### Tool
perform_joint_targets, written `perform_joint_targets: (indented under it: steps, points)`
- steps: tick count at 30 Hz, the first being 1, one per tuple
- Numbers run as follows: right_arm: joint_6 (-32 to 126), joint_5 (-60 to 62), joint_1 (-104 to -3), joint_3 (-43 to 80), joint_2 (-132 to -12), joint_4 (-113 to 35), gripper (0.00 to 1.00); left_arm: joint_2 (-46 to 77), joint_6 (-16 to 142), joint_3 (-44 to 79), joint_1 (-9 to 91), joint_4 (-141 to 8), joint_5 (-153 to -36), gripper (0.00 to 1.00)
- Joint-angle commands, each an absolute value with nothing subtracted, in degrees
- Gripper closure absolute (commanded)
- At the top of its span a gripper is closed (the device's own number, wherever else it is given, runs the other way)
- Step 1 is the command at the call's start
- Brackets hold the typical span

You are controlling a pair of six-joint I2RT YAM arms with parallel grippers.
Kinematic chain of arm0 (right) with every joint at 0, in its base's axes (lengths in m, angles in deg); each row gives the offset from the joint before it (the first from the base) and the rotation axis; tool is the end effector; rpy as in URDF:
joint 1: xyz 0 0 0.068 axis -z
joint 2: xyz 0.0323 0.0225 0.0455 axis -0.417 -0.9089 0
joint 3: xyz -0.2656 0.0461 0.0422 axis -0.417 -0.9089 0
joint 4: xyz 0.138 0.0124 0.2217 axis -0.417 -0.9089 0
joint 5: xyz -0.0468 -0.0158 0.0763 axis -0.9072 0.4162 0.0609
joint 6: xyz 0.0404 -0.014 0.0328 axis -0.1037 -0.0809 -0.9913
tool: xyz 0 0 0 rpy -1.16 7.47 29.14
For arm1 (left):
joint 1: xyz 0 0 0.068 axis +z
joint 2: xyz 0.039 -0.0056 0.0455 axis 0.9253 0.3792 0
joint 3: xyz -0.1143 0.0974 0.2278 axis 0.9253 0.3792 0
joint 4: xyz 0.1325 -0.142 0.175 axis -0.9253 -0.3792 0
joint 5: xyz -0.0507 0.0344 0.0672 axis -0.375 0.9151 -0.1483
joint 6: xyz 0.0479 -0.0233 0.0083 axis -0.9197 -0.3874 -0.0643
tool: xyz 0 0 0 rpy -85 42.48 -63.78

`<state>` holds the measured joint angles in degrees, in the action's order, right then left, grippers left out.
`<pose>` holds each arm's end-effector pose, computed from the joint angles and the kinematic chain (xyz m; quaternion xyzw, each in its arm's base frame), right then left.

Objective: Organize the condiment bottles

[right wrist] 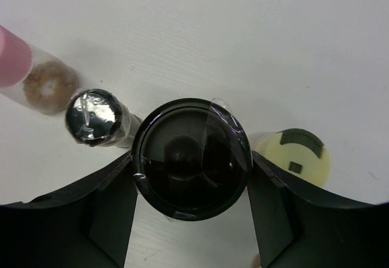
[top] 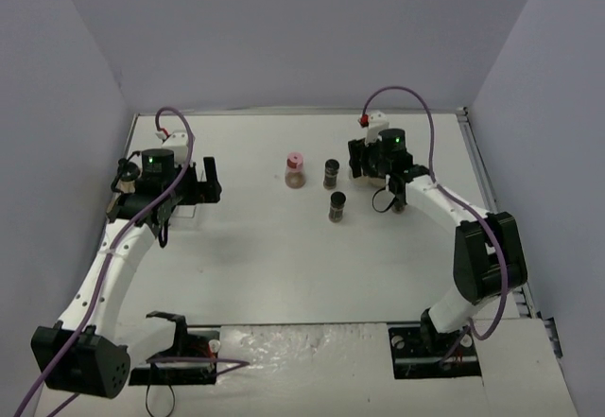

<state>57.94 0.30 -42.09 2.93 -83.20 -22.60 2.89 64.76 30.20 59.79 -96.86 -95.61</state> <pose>0.3562 0.1164 0.2655 -0.1866 0.7778 0.1172 0.5886 0.2359 -0.0387 0.3383 -0.0034 0.8702 -0.1609 0.4657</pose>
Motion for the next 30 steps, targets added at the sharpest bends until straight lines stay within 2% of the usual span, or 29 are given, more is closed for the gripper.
perform_joint_targets:
  steps: [1, 6, 17, 24, 28, 30]
  points:
    - [61.2, -2.2, -45.5, 9.5, -72.3, -24.5, 0.96, 2.4, 64.1, 28.9, 59.6, -94.8, -95.5, 0.03]
    - [61.8, 0.2, -53.9, 15.9, -70.4, -30.9, 0.98, 2.5, 64.1, 28.8, 59.6, -94.8, -95.4, 0.03]
    - [58.9, 4.8, -70.8, 18.3, -87.0, -21.0, 0.99, 1.6, 63.5, 29.1, 59.8, -94.8, -92.7, 0.03]
    - [57.7, 6.0, -73.5, 16.1, -94.1, -14.5, 0.97, 1.0, 63.5, 29.7, 59.8, -93.4, -94.3, 0.03]
    - [57.7, 5.6, -73.8, 13.4, -94.7, -12.4, 0.93, 0.8, 63.6, 29.9, 59.8, -92.9, -95.6, 0.03]
    - [57.7, 5.7, -73.8, 12.4, -94.6, -12.1, 0.86, 0.9, 63.6, 30.0, 59.8, -92.4, -96.9, 0.03]
